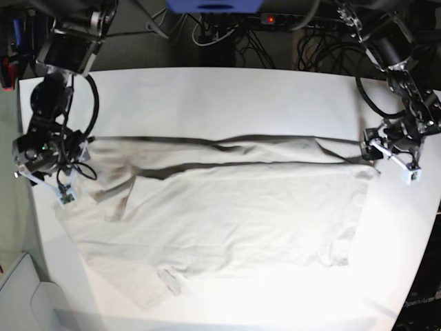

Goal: Layout the t-shirt on the table in an organized manner, then fold the t-shirt properly
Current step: 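Grasp the folded edge with the left gripper and smooth the fold with the right gripper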

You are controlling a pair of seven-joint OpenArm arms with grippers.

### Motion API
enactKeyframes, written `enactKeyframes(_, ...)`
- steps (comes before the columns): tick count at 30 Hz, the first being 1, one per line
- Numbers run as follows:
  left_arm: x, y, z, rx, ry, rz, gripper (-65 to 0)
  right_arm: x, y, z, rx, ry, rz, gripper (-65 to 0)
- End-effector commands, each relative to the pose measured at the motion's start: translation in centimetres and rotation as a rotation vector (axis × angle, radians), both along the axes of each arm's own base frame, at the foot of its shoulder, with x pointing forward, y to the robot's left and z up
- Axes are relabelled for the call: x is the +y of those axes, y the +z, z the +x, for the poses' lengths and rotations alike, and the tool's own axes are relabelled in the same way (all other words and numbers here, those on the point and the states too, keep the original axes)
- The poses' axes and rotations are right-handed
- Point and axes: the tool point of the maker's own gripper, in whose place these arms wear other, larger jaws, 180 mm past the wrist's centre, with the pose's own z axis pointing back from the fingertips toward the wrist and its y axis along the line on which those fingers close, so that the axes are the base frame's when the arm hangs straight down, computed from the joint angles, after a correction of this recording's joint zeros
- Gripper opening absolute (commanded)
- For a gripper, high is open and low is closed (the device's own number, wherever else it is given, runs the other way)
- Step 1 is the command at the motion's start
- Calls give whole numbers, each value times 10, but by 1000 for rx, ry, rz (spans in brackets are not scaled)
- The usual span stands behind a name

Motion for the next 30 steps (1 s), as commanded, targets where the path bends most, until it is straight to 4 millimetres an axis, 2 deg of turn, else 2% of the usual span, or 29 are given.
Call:
enactKeyframes(1, 8, 18, 12, -61, 4, 17, -192, -3, 16, 11, -75, 1, -2, -217)
enactKeyframes(4, 14, 19, 10, -65, 24, 20, -192, -7, 3, -3, -55, -18, 15, -217)
enactKeyframes(7, 13, 17, 10, -63, 23, 17, -192, -1, -4, -8, -48, -12, 58, -217)
enactKeyframes(10, 13, 16, 11, -63, 23, 16, -192, 2, -5, -6, -68, 0, 75, -218)
enactKeyframes(15, 13, 23, 20, -85, 30, 14, -192, 4, -24, -7, -26, -3, 111, -218)
enactKeyframes(21, 13, 25, 21, -89, 31, 13, -192, 5, -28, 1, -19, -7, 132, -221)
enactKeyframes(24, 12, 28, 26, -100, 30, 12, -192, 8, -30, 6, -42, 5, 151, -260)
enactKeyframes(27, 11, 23, 25, -89, 30, 2, -192, 10, -36, 6, -33, 5, 167, -305)
enactKeyframes(30, 8, 22, 25, -88, 29, -6, -192, 10, -37, 6, -31, 5, 167, -319)
